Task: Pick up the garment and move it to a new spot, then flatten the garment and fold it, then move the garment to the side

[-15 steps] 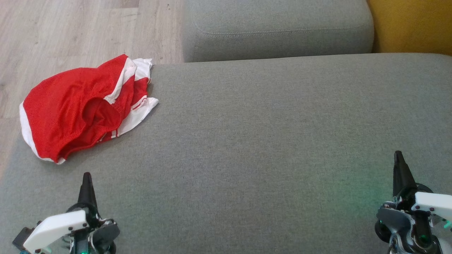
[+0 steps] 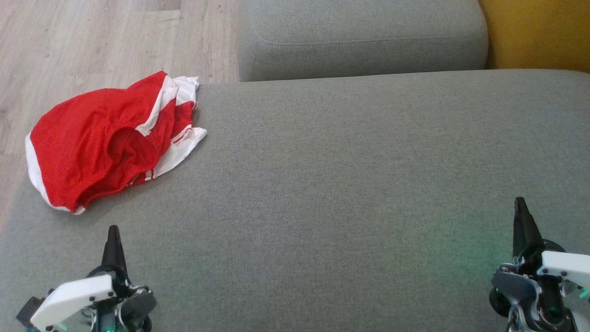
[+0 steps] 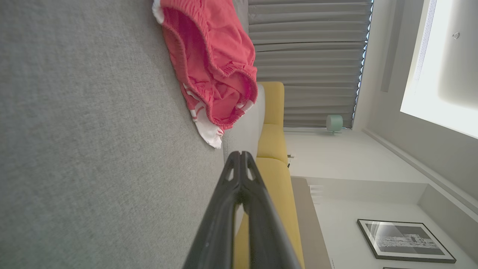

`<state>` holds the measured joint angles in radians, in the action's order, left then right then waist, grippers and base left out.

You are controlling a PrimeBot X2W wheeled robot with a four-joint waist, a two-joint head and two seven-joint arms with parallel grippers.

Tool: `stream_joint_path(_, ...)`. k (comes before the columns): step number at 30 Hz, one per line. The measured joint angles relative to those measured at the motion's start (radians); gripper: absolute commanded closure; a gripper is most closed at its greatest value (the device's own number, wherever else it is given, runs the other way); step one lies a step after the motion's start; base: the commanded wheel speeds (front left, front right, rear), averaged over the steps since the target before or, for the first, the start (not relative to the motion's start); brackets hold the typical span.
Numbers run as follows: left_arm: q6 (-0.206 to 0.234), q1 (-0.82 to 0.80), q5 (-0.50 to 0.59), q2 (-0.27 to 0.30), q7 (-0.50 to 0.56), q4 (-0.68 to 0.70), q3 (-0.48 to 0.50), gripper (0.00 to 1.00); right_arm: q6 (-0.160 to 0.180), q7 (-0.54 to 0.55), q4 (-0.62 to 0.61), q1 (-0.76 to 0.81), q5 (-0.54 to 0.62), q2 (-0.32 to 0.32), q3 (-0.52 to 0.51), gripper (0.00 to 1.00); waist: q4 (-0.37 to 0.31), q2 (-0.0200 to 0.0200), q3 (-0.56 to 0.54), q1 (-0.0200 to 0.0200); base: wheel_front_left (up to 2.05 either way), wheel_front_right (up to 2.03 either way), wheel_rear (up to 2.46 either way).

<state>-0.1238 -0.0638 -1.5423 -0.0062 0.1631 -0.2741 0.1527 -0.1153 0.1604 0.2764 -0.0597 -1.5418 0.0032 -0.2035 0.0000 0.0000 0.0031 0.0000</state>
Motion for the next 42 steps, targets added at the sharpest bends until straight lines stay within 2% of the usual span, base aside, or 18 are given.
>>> stream_joint_path(24, 0.0, 0.0, 0.0, 0.0, 0.0, 0.0, 0.0, 1.0, 0.0, 0.0, 0.0, 0.0, 0.0, 0.0, 0.0, 1.0, 0.0, 0.0, 0.0, 0.0, 0.0, 0.0, 0.0)
stream_joint_path(25, 0.001, 0.001, 0.001, 0.0, 0.0, -0.005, 0.0, 0.0, 0.001, 0.0, 0.005, 0.001, 0.0, 0.0, 0.0, 0.0, 0.0, 0.0, 0.0, 0.0, 0.0, 0.0, 0.0)
stream_joint_path(32, 0.001, 0.081, 0.001, -0.007, -0.002, -0.104, -0.003, 0.0, 0.002, -0.001, 0.106, 0.081, 0.0, 0.01, 0.005, 0.0, 0.0, 0.0, 0.0, 0.0, 0.0, 0.0, 0.0)
stream_joint_path(38, 0.001, 0.086, 0.03, -0.007, -0.017, -0.101, -0.02, 0.0, 0.002, -0.018, 0.104, 0.085, 0.01, 0.011, 0.031, 0.0, 0.0, 0.0, -0.004, 0.0, 0.0, 0.0, 0.0)
stream_joint_path(42, 0.001, 0.086, 0.074, -0.007, -0.034, -0.091, -0.024, 0.0, 0.002, -0.032, 0.104, 0.085, 0.059, 0.011, 0.039, 0.0, 0.001, 0.0, -0.007, 0.0, 0.0, 0.0, 0.0)
